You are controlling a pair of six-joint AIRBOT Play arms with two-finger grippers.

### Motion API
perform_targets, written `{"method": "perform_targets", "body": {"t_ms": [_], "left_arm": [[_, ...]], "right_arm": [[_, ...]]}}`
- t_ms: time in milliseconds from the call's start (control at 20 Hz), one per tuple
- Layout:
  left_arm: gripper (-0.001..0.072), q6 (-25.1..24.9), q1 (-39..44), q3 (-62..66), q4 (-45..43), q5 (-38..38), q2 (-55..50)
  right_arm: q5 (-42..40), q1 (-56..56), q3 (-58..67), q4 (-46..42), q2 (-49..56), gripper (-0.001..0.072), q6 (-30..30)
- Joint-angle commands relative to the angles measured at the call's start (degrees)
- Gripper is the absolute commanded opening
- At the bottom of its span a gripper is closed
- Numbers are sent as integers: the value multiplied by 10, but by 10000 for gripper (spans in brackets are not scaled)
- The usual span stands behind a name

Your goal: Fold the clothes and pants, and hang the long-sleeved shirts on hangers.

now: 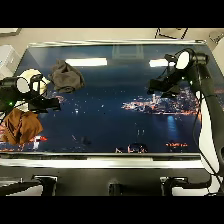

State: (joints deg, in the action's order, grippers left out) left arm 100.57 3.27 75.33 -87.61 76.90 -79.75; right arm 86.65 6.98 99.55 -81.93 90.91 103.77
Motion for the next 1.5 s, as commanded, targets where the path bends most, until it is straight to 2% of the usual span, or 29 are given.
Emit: {"method": "perform_targets", "body": {"t_ms": [0,650,900,950,1050,1100,1150,1250,1300,1350,1400,1450], "left_arm": [[714,0,0,0,0,0,0],[714,9,0,0,2,-12,-1],[714,11,0,0,6,-138,-6],[714,18,0,0,14,-182,-12],[715,35,-2,6,26,-350,-34],[713,71,-12,27,26,-413,-55],[712,143,-37,74,30,-429,-96],[713,187,-91,175,80,-368,-184],[716,215,-123,225,120,-299,-232],[719,220,-149,261,166,-245,-277],[720,206,-165,277,221,-223,-310],[720,151,-174,280,294,-235,-335]], "right_arm": [[0,0,0,0,0,699,0],[-18,0,0,-4,0,700,0],[-111,0,0,-21,1,697,-1],[-136,0,0,-28,0,697,-1],[-182,0,0,-29,1,697,-1],[-197,0,0,-29,1,697,-1],[-207,0,0,-29,2,698,-1],[-213,0,0,-29,2,707,0],[-211,0,0,-28,3,706,0],[-206,0,0,-28,3,706,0],[-203,0,0,-28,3,706,0],[-203,0,0,-28,3,706,0]]}}
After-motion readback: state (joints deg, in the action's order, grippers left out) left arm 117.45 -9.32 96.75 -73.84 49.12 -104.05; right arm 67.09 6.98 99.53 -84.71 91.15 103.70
